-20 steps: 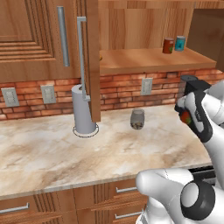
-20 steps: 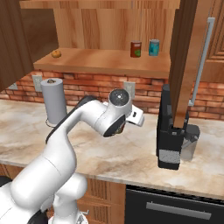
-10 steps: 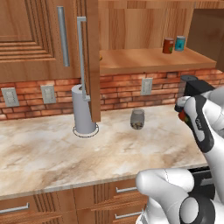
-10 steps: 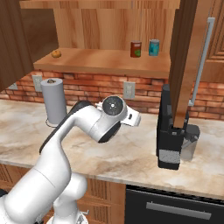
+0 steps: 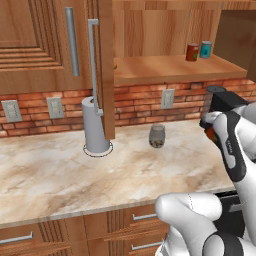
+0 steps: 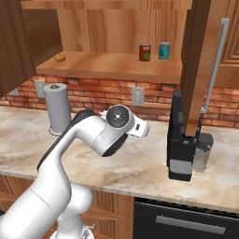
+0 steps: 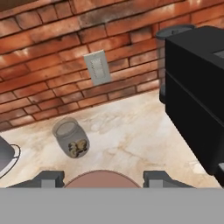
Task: Pick the cans from the counter and place them in their designated side in the cabinet.
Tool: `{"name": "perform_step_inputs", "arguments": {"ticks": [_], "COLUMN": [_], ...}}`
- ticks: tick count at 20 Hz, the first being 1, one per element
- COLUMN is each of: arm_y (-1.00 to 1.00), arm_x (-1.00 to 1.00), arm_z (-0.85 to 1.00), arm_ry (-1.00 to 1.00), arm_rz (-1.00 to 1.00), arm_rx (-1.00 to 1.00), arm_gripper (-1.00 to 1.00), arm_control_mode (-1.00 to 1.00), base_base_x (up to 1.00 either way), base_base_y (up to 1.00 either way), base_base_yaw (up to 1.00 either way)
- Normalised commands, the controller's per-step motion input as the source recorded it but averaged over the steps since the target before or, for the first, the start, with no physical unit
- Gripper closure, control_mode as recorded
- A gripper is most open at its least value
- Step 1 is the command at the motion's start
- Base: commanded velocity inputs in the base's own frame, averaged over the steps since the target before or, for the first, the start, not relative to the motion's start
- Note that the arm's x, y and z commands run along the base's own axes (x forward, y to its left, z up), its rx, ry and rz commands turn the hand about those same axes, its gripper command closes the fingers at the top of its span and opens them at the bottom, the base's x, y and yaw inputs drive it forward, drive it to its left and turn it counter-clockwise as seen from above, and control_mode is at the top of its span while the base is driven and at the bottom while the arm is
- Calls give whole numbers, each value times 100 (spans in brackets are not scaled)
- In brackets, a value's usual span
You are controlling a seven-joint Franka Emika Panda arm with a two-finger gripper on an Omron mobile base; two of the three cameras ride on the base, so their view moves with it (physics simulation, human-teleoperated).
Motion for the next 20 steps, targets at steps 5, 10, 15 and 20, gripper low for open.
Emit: {"name": "perform_step_inputs", "arguments": {"ticks": [5, 10, 15, 20], "arm_y": [-2, 0, 0, 0], "arm_x": [-22, -20, -17, -17], "arm_z": [10, 21, 21, 23], "arm_ry": [0, 0, 0, -2], "arm_rz": [1, 1, 1, 1], "arm_rx": [0, 0, 0, 0], "arm_gripper": [100, 100, 100, 100], "arm_control_mode": [-100, -100, -100, -100], "base_base_x": [0, 0, 0, 0], "base_base_y": [0, 0, 0, 0], "base_base_yaw": [0, 0, 0, 0]}}
